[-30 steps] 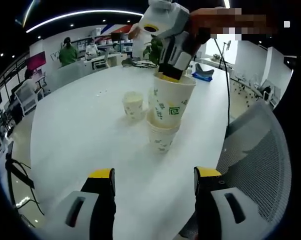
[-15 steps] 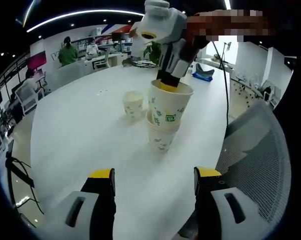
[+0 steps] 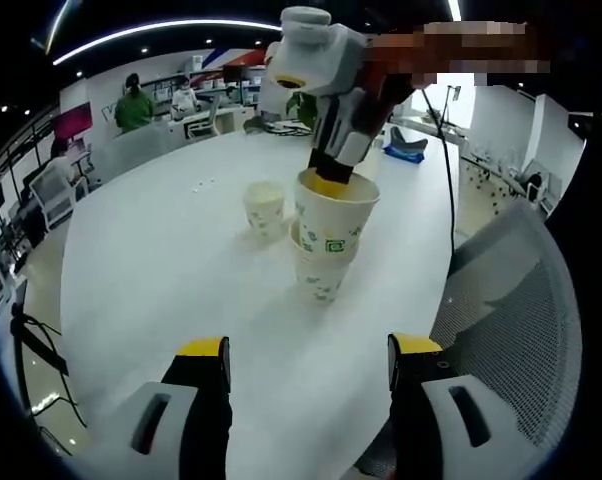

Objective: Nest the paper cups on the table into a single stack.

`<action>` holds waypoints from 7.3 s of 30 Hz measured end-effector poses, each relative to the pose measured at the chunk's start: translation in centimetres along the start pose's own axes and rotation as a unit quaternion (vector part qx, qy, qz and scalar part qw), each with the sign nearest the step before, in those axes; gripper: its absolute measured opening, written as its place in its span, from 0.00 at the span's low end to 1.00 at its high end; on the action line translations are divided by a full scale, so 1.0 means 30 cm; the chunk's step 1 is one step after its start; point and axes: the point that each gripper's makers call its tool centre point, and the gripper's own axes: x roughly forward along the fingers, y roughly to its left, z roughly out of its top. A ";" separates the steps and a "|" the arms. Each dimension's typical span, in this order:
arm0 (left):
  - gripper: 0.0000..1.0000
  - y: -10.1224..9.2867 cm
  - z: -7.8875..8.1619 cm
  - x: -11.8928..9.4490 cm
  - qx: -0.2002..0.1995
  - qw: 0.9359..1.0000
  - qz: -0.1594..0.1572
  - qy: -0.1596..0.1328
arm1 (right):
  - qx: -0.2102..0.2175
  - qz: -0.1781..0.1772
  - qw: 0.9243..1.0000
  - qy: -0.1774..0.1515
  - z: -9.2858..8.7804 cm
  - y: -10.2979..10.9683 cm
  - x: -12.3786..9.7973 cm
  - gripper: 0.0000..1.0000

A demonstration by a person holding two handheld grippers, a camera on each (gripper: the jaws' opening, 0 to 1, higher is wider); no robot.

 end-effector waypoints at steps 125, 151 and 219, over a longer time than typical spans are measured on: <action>0.64 0.015 0.035 0.029 -0.015 1.000 0.003 -0.010 | 0.036 -0.097 0.979 -0.178 -0.144 -0.328 -0.127 0.49; 0.64 0.034 0.015 0.028 -0.023 1.000 0.007 -0.003 | -0.030 -0.026 0.998 -0.039 -0.190 -0.360 0.090 0.36; 0.63 0.021 0.022 0.026 -0.022 1.000 0.002 -0.006 | 0.009 -0.065 0.997 -0.028 -0.222 -0.413 0.046 0.00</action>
